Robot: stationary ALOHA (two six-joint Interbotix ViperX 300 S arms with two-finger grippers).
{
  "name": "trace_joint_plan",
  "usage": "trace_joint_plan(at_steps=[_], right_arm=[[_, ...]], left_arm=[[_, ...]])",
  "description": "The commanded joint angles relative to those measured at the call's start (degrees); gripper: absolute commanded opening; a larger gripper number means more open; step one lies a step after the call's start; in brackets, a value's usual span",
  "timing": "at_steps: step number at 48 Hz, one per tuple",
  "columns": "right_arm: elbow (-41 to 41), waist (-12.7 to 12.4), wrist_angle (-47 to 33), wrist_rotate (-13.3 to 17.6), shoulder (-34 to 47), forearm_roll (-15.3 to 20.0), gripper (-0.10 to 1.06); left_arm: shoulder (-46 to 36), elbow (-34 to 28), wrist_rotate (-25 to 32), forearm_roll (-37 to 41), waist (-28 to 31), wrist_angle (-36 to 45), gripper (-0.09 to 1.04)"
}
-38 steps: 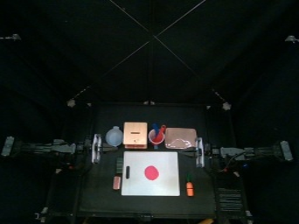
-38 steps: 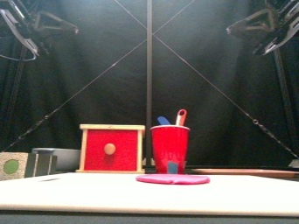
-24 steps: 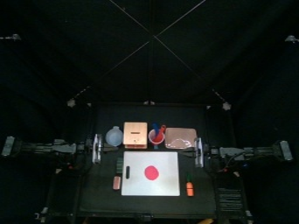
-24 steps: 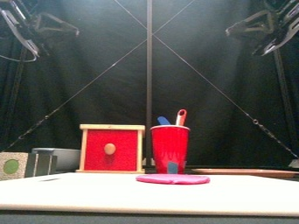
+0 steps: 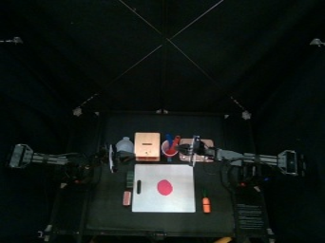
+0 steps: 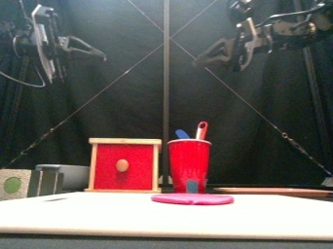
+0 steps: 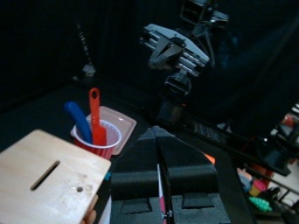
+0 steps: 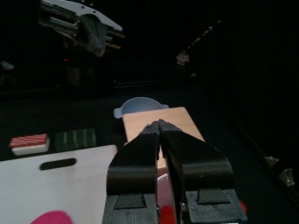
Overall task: Get the cutter from the drawer then cut the dough then place the extra dough in the bowl
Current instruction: Open the drawer
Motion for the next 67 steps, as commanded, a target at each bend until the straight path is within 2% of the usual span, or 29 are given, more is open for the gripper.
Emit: trace_joint_plan(at_steps=[1, 9, 22, 37, 54, 61, 67], right_arm=[[-6.68, -0.35, 0.00, 0.26, 6.15, -0.09, 0.02], [-14.33, 0.09, 1.76, 0.44, 16.88, -0.09, 0.02], [-22.68, -0.09, 8.79, 0.44, 27.25, 0.26, 0.02], [-23.91, 0.09, 14.41, 0.53, 31.29, 0.53, 0.02], [-23.99, 0.09, 18.63, 0.35, 31.46, 0.18, 0.02], [-23.99, 0.00, 19.25, 0.35, 31.46, 0.09, 0.02], [-23.99, 0.09, 19.34, 0.44, 31.46, 0.09, 0.02]], left_arm=[[1.67, -0.79, -0.62, -6.68, -1.23, -1.76, 0.02], [5.54, -0.53, -2.55, -12.48, -3.16, -6.59, 0.02], [12.22, -1.76, -3.52, -11.43, -5.10, -7.21, 0.02], [13.45, -1.76, -3.52, -12.48, -5.19, -7.12, 0.01], [14.77, -1.58, -3.52, -14.06, -5.19, -4.57, 0.03], [16.70, -2.81, -4.39, -14.24, -5.27, -2.11, 0.13], [18.02, -4.13, -6.24, -14.33, -5.27, 0.70, 0.31]])
